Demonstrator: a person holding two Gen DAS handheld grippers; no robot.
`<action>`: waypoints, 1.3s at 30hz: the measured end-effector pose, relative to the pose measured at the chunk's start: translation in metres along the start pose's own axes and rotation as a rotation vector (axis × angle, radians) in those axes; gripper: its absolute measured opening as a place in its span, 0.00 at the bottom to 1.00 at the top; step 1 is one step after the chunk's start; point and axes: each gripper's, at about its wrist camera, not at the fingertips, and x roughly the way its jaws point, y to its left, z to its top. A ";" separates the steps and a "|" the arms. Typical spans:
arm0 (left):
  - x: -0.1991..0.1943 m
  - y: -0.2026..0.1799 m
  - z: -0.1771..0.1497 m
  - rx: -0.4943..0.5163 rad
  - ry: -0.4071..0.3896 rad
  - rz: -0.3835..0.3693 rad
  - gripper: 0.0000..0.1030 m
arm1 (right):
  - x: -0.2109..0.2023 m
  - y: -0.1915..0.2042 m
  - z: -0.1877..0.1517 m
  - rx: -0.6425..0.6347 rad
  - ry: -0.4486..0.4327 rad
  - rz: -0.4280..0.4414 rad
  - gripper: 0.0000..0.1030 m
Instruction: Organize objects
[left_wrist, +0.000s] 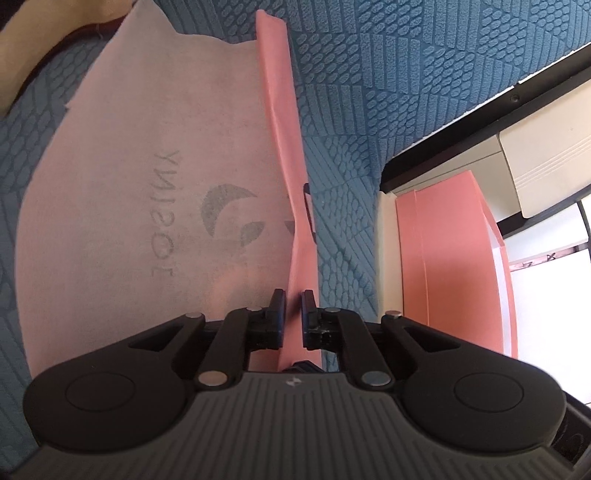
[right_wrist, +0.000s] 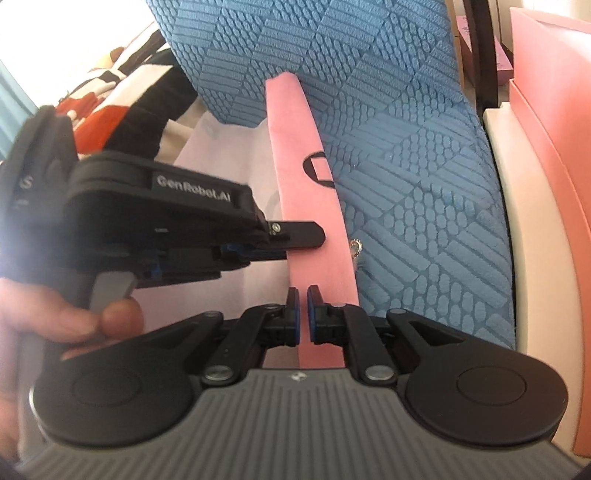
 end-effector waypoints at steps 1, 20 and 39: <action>-0.002 0.000 0.000 0.001 -0.008 0.008 0.10 | 0.001 0.000 0.000 -0.005 0.002 -0.004 0.08; 0.000 0.000 -0.002 0.072 -0.061 0.082 0.10 | -0.017 -0.009 0.008 0.051 -0.065 -0.046 0.20; 0.000 0.007 -0.002 -0.004 -0.064 0.067 0.10 | 0.007 -0.018 0.003 0.091 -0.005 0.000 0.20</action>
